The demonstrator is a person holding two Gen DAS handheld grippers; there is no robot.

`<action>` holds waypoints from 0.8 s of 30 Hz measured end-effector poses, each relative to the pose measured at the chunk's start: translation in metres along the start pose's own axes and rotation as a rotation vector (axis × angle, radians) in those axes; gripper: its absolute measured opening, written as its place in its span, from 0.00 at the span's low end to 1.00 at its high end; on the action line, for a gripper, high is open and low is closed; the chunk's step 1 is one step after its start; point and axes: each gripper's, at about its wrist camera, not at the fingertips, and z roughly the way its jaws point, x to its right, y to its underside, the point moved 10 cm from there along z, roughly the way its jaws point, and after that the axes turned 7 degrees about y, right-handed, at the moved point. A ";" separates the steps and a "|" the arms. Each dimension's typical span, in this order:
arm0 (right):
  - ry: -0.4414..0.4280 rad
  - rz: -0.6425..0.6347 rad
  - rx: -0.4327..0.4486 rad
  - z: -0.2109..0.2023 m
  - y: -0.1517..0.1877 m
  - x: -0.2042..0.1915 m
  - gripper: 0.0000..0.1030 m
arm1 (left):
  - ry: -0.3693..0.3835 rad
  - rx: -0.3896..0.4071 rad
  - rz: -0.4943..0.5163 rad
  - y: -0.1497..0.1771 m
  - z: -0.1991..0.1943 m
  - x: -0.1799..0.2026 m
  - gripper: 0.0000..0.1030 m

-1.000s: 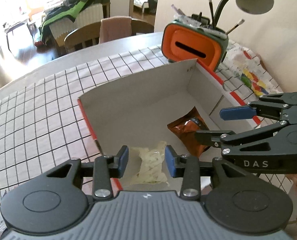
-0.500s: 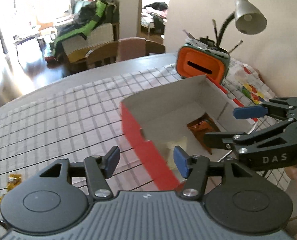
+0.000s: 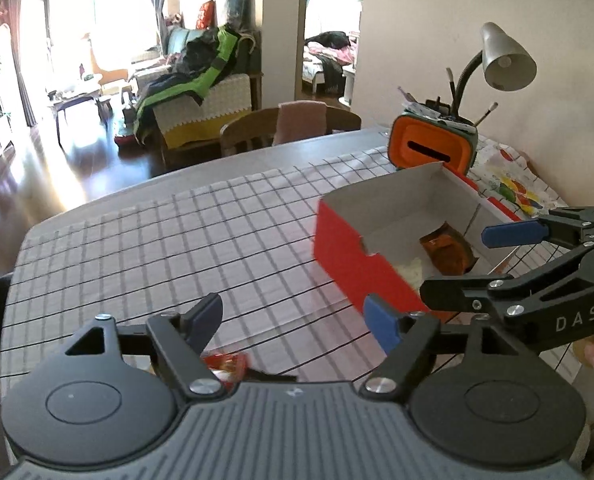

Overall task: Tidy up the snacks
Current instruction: 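Move both tools back over the snack pile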

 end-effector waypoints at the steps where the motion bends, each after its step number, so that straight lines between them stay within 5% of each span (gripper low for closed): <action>1: -0.003 -0.001 0.000 0.000 0.001 -0.006 0.99 | -0.001 0.004 0.000 0.003 -0.005 -0.005 0.76; 17: -0.051 -0.060 -0.025 0.008 0.026 -0.107 1.00 | 0.016 0.040 -0.090 0.058 -0.066 -0.095 1.00; 24: -0.076 -0.102 -0.072 0.021 0.050 -0.140 1.00 | -0.005 -0.016 -0.093 0.099 -0.071 -0.128 1.00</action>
